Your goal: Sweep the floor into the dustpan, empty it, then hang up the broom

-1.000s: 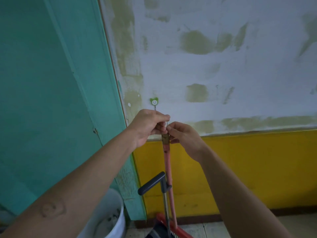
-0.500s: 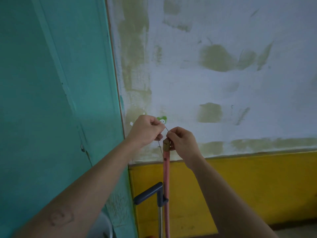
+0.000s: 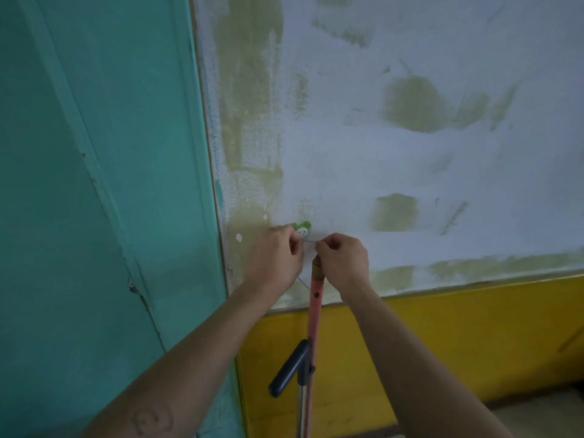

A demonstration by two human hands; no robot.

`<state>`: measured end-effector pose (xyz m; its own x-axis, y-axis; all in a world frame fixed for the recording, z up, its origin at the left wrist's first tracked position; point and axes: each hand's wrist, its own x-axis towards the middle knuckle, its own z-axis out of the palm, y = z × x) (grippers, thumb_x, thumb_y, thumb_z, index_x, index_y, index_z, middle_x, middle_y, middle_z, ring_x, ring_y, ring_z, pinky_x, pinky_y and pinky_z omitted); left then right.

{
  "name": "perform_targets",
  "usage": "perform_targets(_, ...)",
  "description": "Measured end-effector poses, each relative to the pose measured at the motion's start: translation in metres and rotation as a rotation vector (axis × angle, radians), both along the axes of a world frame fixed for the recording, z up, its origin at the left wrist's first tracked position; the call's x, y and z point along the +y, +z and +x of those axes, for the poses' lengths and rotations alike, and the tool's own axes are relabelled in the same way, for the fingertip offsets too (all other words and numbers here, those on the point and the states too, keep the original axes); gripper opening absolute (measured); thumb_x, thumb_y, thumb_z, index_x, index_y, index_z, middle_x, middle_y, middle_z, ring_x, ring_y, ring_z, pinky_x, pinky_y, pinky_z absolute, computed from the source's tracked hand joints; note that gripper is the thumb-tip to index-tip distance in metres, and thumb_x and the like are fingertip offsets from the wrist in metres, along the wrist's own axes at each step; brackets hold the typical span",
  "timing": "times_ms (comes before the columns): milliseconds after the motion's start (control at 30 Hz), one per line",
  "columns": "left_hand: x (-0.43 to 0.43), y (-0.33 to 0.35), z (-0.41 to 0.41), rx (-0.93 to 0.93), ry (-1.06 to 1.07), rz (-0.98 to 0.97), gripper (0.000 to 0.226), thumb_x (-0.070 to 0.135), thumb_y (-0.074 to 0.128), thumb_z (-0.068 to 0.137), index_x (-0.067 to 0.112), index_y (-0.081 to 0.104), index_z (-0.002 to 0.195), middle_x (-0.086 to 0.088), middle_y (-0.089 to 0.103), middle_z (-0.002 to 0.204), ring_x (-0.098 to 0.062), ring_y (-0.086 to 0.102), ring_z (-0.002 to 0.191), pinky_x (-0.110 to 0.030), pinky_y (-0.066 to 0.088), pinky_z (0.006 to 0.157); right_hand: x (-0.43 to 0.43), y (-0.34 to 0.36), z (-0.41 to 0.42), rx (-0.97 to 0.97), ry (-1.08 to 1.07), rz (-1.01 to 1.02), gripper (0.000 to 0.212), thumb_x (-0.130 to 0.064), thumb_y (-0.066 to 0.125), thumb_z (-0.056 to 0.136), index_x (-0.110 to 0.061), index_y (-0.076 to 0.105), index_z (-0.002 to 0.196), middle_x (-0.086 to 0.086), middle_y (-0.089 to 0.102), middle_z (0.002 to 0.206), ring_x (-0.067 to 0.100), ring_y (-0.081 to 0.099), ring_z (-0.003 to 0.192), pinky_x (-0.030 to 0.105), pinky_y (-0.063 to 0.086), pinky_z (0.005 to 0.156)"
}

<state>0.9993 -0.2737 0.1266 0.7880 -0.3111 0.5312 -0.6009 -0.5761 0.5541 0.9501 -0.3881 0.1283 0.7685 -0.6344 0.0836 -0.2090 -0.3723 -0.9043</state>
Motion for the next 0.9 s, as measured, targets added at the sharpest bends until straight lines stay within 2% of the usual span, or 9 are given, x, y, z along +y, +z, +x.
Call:
perform_targets(133, 0.003, -0.013, 0.002, 0.053, -0.014, 0.001, 0.012, 0.013, 0.064, 0.088, 0.012, 0.066, 0.076, 0.0, 0.064, 0.073, -0.014, 0.056, 0.06, -0.024, 0.041, 0.051, 0.004, -0.016, 0.003, 0.11, 0.04, 0.021, 0.021, -0.016, 0.056, 0.084, -0.011, 0.07, 0.069, -0.003, 0.07, 0.062, 0.021, 0.067, 0.062, 0.036, 0.059, 0.061)
perform_targets(233, 0.0, -0.019, 0.0, 0.06, -0.011, 0.032, 0.013, 0.014, 0.063, 0.088, 0.011, 0.065, 0.076, -0.003, 0.066, 0.073, -0.018, 0.059, 0.064, -0.036, 0.049, 0.058, 0.014, -0.027, 0.003, 0.14, 0.056, -0.006, 0.024, -0.015, 0.054, 0.087, -0.006, 0.069, 0.07, 0.002, 0.069, 0.062, 0.019, 0.06, 0.053, 0.034, 0.051, 0.053)
perform_targets(333, -0.003, -0.02, 0.002, 0.076, 0.015, -0.003, 0.011, 0.014, 0.064, 0.086, 0.014, 0.066, 0.076, 0.0, 0.067, 0.072, -0.018, 0.062, 0.065, -0.039, 0.054, 0.061, 0.018, -0.032, 0.005, 0.138, 0.068, -0.049, 0.025, -0.015, 0.05, 0.087, -0.008, 0.07, 0.073, 0.009, 0.071, 0.067, 0.028, 0.066, 0.065, 0.039, 0.055, 0.058)
perform_targets(400, -0.003, -0.022, 0.001, 0.067, 0.019, -0.012, 0.01, 0.016, 0.065, 0.087, 0.016, 0.067, 0.078, 0.002, 0.067, 0.073, -0.017, 0.062, 0.065, -0.037, 0.054, 0.06, 0.017, -0.035, 0.006, 0.128, 0.067, -0.045, 0.025, -0.017, 0.051, 0.088, -0.012, 0.07, 0.072, 0.007, 0.071, 0.068, 0.026, 0.067, 0.066, 0.036, 0.054, 0.058)
perform_targets(500, -0.001, -0.026, -0.004, 0.059, 0.016, -0.013, 0.009, 0.022, 0.064, 0.091, 0.016, 0.068, 0.085, 0.003, 0.069, 0.078, -0.013, 0.062, 0.068, -0.028, 0.048, 0.057, 0.015, -0.037, 0.003, 0.107, 0.075, -0.03, 0.024, -0.022, 0.054, 0.089, -0.015, 0.069, 0.072, 0.002, 0.069, 0.068, 0.017, 0.058, 0.058, 0.029, 0.045, 0.053)
perform_targets(633, 0.001, -0.033, -0.003, 0.09, 0.02, -0.05, 0.008, 0.024, 0.066, 0.089, 0.018, 0.07, 0.087, 0.006, 0.071, 0.082, -0.009, 0.064, 0.07, -0.031, 0.055, 0.062, 0.016, -0.043, -0.004, 0.097, 0.076, -0.016, 0.017, -0.027, 0.058, 0.09, -0.019, 0.07, 0.083, -0.007, 0.068, 0.072, 0.008, 0.059, 0.061, 0.022, 0.041, 0.05)
perform_targets(700, 0.005, -0.037, -0.005, 0.118, 0.009, -0.036, 0.006, 0.023, 0.068, 0.088, 0.018, 0.07, 0.088, 0.007, 0.071, 0.082, -0.007, 0.063, 0.07, -0.03, 0.056, 0.063, 0.016, -0.047, -0.009, 0.094, 0.082, 0.023, 0.014, -0.031, 0.06, 0.09, -0.02, 0.068, 0.087, -0.008, 0.069, 0.074, 0.008, 0.061, 0.062, 0.02, 0.041, 0.049)
perform_targets(800, 0.013, -0.048, -0.012, 0.183, -0.011, -0.024, 0.006, 0.025, 0.067, 0.089, 0.019, 0.07, 0.089, 0.011, 0.067, 0.079, -0.004, 0.062, 0.068, -0.028, 0.056, 0.061, 0.019, -0.055, -0.019, 0.112, 0.078, 0.072, 0.025, -0.046, 0.061, 0.087, -0.023, 0.062, 0.097, -0.007, 0.068, 0.083, 0.009, 0.064, 0.07, 0.022, 0.042, 0.051)
perform_targets(900, 0.021, -0.058, -0.017, 0.233, -0.008, -0.042, 0.006, 0.025, 0.067, 0.088, 0.019, 0.07, 0.088, 0.011, 0.066, 0.077, -0.005, 0.062, 0.069, -0.028, 0.056, 0.063, 0.02, -0.067, -0.025, 0.113, 0.055, 0.093, 0.028, -0.045, 0.061, 0.088, -0.023, 0.059, 0.105, -0.008, 0.067, 0.088, 0.009, 0.064, 0.076, 0.024, 0.044, 0.055)
